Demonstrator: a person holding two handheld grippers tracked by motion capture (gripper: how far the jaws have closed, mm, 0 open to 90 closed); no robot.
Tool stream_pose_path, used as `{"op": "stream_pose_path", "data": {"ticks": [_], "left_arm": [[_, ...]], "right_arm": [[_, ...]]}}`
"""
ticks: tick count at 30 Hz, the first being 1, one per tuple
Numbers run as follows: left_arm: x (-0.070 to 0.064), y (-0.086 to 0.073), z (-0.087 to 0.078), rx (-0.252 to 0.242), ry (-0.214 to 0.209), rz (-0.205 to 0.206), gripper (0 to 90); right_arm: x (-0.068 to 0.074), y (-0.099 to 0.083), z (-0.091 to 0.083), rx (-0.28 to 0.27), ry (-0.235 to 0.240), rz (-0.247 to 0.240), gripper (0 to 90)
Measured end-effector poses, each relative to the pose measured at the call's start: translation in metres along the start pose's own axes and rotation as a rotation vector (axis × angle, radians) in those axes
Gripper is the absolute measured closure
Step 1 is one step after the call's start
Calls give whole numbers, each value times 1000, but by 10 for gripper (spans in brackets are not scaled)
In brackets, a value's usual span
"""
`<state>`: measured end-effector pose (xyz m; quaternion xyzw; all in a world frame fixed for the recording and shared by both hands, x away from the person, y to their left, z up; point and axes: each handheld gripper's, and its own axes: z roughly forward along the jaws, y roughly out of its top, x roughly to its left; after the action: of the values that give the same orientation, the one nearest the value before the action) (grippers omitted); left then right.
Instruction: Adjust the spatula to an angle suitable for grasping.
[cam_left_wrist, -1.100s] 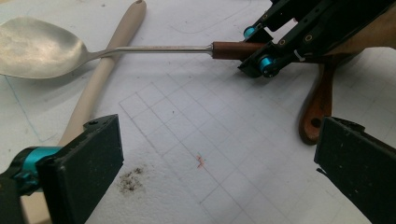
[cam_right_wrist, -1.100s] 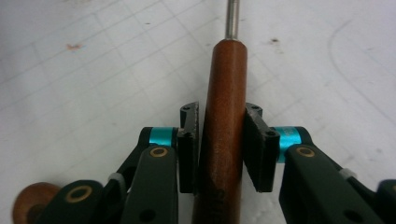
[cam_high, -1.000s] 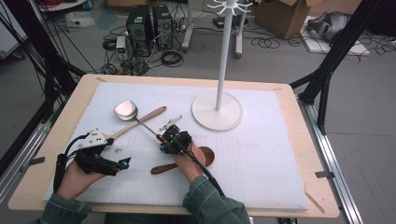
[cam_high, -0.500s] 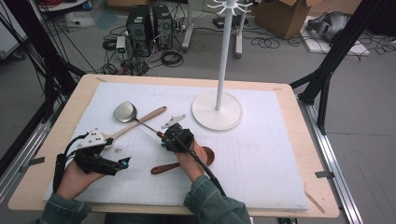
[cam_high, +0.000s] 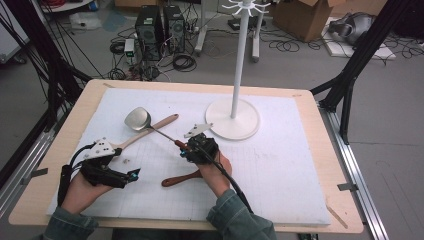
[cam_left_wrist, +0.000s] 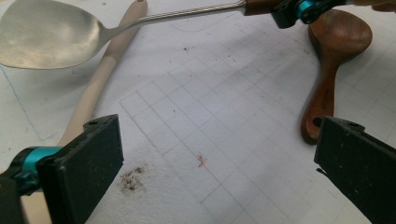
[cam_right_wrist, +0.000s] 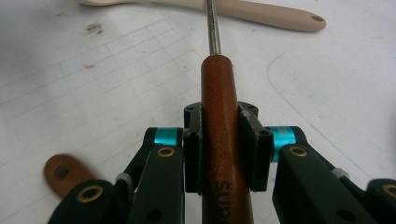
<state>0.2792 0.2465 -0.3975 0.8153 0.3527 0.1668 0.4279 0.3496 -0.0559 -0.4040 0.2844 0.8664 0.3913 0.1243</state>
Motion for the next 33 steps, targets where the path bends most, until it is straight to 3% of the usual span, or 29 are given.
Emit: {"op": "stream_pose_path", "data": {"ticks": [6, 10, 16, 29, 33], "left_arm": [[-2, 1, 1, -3, -2, 4, 18], [-4, 1, 2, -5, -8, 11, 18], [-5, 2, 2, -5, -12, 20, 17], [-6, 2, 3, 0, -18, 20, 18], [-6, 2, 3, -2, -21, 22, 18]], "right_arm": [[2, -8, -23, -34, 58, -15, 739], [3, -16, -37, -26, 99, -49, 739], [0, -32, -50, 9, 140, -59, 738], [-10, -57, -51, 53, 247, -96, 738], [-14, -62, -50, 67, 239, -95, 736]]}}
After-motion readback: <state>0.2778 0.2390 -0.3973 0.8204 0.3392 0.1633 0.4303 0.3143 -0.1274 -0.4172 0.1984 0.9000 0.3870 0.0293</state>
